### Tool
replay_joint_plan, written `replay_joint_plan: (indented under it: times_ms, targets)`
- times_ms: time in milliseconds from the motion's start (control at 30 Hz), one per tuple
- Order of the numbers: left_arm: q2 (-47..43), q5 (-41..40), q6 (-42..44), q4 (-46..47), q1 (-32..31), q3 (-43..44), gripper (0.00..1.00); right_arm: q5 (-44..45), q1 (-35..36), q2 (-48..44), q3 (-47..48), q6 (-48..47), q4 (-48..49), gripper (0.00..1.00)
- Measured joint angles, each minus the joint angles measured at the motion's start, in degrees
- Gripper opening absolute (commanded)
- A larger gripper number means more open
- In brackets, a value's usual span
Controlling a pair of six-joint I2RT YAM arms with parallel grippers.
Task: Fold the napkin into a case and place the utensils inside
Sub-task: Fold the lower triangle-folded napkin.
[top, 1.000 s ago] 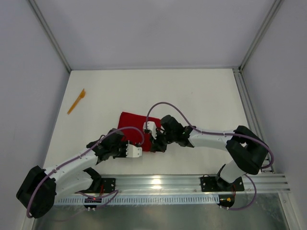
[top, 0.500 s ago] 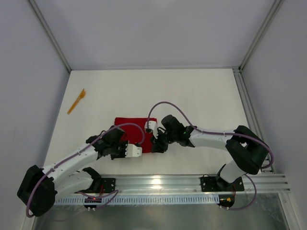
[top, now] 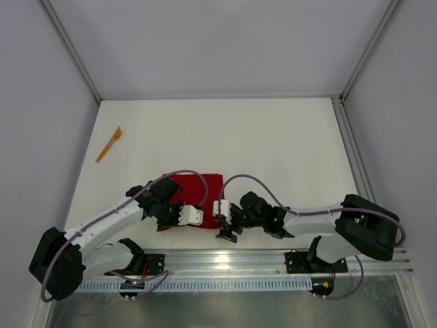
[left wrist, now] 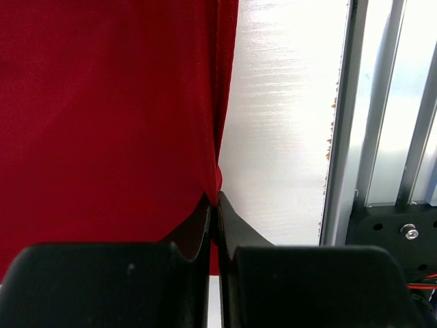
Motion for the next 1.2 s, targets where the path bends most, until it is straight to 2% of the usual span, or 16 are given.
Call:
replay_joint_plan:
  times_ms: [233, 367, 467, 667, 767, 800, 833, 933, 1067, 1200]
  targets:
    - [1.01, 1.42, -0.04, -1.66, 0.00, 1.46, 0.00, 13.53, 8.04, 0.28, -2.99, -6.84, 9.27, 0.79]
    - [1.38, 2.16, -0.04, -1.97, 0.02, 1.84, 0.00, 21.35, 11.93, 4.63, -2.19, -10.08, 13.09, 0.79]
    - [1.55, 1.75, -0.04, -2.62, 0.15, 1.84, 0.00, 24.65, 12.28, 8.48, -1.31, -11.37, 14.03, 0.78]
    - [1.62, 2.05, 0.00, -3.91, 0.72, 1.84, 0.00, 27.32, 12.28, 9.51, -0.52, -11.17, 13.18, 0.71]
    - [1.62, 2.12, 0.00, -4.70, 1.29, 1.84, 0.00, 27.96, 12.37, 10.47, 0.15, -10.38, 13.25, 0.63]
    - [1.62, 2.10, 0.00, -5.07, 1.55, 1.84, 0.00, 28.15, 12.46, 10.73, 0.35, -9.97, 13.20, 0.55]
    - [1.62, 2.10, 0.00, -5.44, 1.75, 1.84, 0.00, 28.37, 12.61, 11.02, 0.42, -9.62, 13.44, 0.39]
    - [1.62, 2.51, 0.00, -5.97, 1.84, 1.84, 0.00, 28.79, 12.74, 11.34, 0.20, -7.96, 13.90, 0.21]
    - [1.60, 4.33, 0.02, -5.90, 1.75, 1.84, 0.00, 27.50, 12.81, 10.64, -0.26, -5.35, 13.51, 0.09]
    - [1.46, 4.57, 0.02, -6.08, 2.01, 1.86, 0.08, 23.04, 12.33, 9.44, 1.33, -2.05, 8.11, 0.03]
